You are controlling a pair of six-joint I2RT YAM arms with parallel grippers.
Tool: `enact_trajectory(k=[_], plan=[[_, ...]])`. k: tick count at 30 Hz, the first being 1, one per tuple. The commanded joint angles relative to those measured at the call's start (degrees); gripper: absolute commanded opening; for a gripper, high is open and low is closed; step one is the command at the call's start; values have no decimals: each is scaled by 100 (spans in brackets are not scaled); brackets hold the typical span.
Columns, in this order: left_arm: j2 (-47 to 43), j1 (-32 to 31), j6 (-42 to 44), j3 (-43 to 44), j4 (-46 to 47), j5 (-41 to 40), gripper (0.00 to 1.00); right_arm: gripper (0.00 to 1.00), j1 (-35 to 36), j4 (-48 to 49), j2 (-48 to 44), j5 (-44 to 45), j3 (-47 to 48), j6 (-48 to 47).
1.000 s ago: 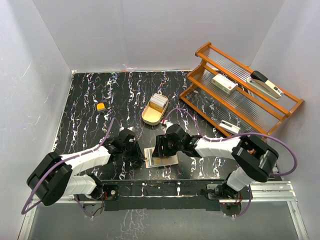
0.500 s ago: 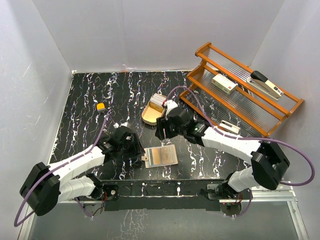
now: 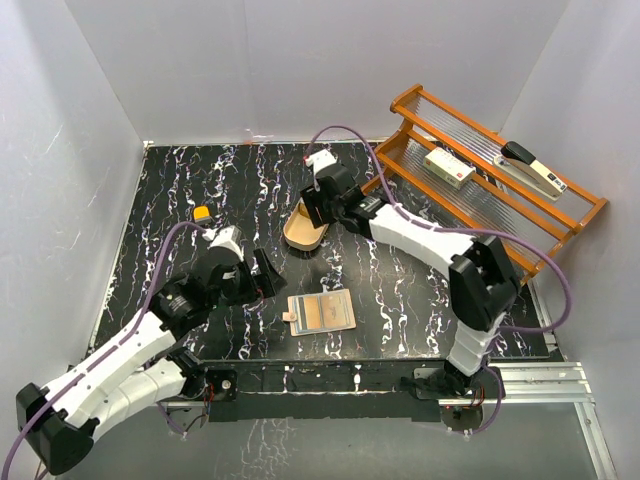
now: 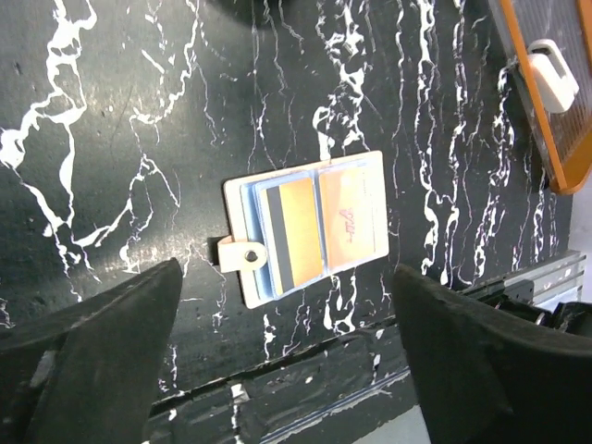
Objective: Put the credit cards into the card holder
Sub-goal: Pick up the credit card from the storage box.
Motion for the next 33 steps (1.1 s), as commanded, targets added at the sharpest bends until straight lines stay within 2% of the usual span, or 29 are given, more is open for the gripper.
enact_trajectory(k=[1, 5, 10, 14, 23, 33], plan=[[-301, 39, 410, 323, -430, -88, 99, 59, -55, -261, 560, 396, 872, -688], [-519, 34, 749, 366, -379, 81, 99, 59, -61, -276, 1078, 451, 1352, -1137], [-715, 39, 1322, 731, -469, 238, 99, 61, -74, -224, 1768, 1019, 1947, -1607], [-1053, 39, 1896, 671, -279, 196, 99, 63, -83, -278, 2187, 952, 2368, -1755], [-1537, 39, 1945, 586, -393, -417, 99, 64, -103, -285, 2767, 1223, 2563, -1968], [-1445, 35, 1936, 609, -421, -387, 99, 50, -101, -284, 2675, 1425, 2593, -2157]])
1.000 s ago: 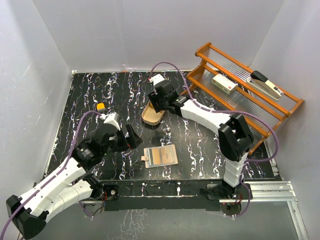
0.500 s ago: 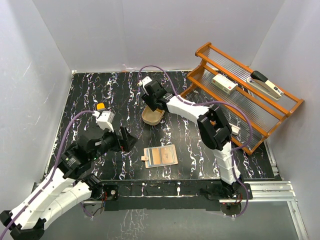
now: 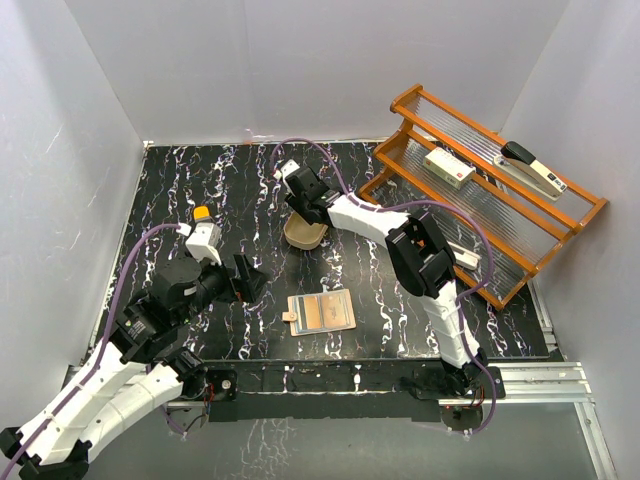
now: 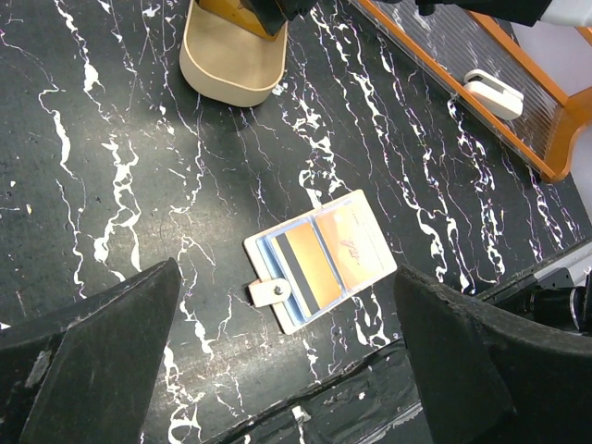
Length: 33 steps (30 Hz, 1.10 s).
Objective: Put the credit cards into the card holder
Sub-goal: Pick up the credit card from the storage box.
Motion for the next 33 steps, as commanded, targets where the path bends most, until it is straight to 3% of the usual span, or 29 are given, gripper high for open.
enact_trajectory(k=[1, 33], plan=[[3, 19, 103, 77, -22, -63, 99, 49, -79, 91, -147, 325, 321, -151], [32, 17, 73, 62, -29, -8, 99, 28, -76, -151, -289, 335, 500, -137]])
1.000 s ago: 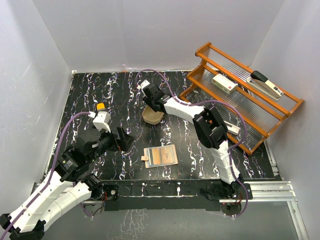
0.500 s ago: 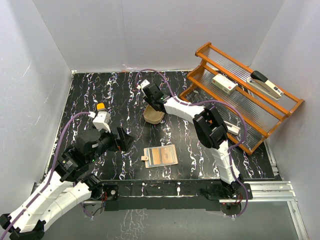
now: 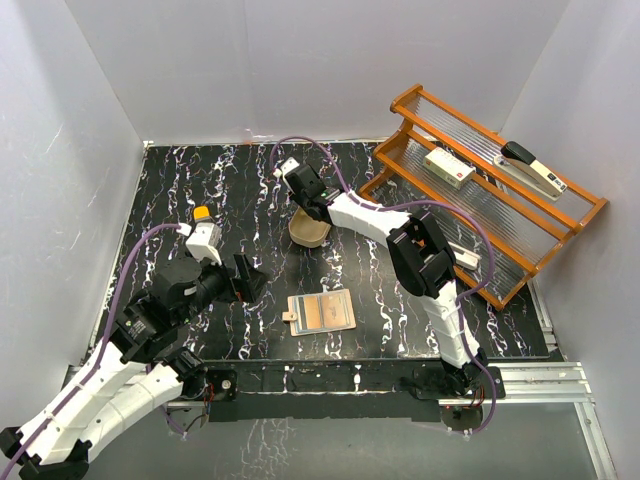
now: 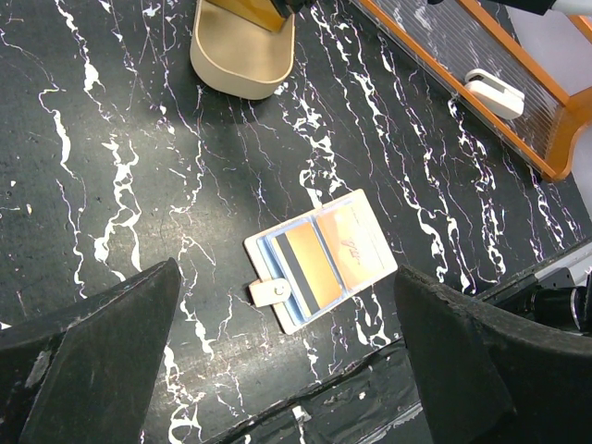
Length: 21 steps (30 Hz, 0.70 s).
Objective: Put the credit cards into the card holder
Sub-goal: Pick up the credit card from the storage box.
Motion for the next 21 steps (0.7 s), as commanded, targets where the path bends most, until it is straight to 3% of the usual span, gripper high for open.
enact_trajectory(k=[1, 11, 21], plan=[[26, 17, 64, 57, -23, -2, 99, 27, -72, 14, -287, 218, 377, -37], [153, 16, 43, 74, -71, -29, 99, 18, -72, -126, -313, 148, 517, 15], [347, 16, -173, 177, -449, -624, 99, 9, -72, -247, -403, 8, 557, 117]])
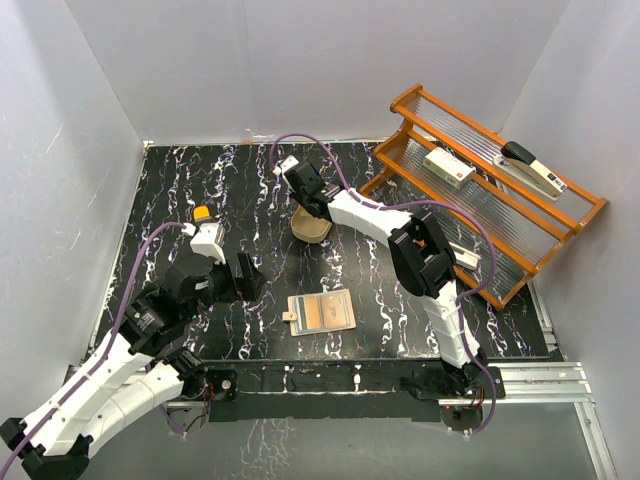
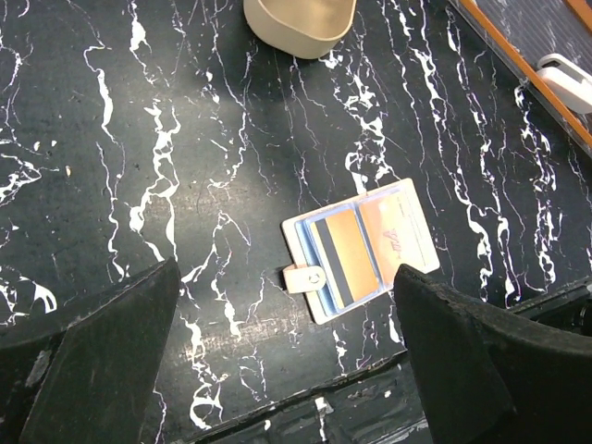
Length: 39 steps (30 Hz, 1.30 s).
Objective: Put the credit cards into the card holder
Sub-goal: Pick up the credit card from the storage box.
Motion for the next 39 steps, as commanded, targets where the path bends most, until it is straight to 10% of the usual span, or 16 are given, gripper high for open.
enact_trajectory(k=[1, 24, 39], plan=[[5, 17, -41, 153, -113, -200, 99, 8, -70, 85, -417, 31, 310, 89], [-26, 14, -639, -233, 374, 652, 90, 0, -53, -469, -1605, -1036, -518, 1203], [-92, 14, -1840, -318, 1131, 1397, 71, 0, -35, 834, -4792, -3524, -3654, 3723]])
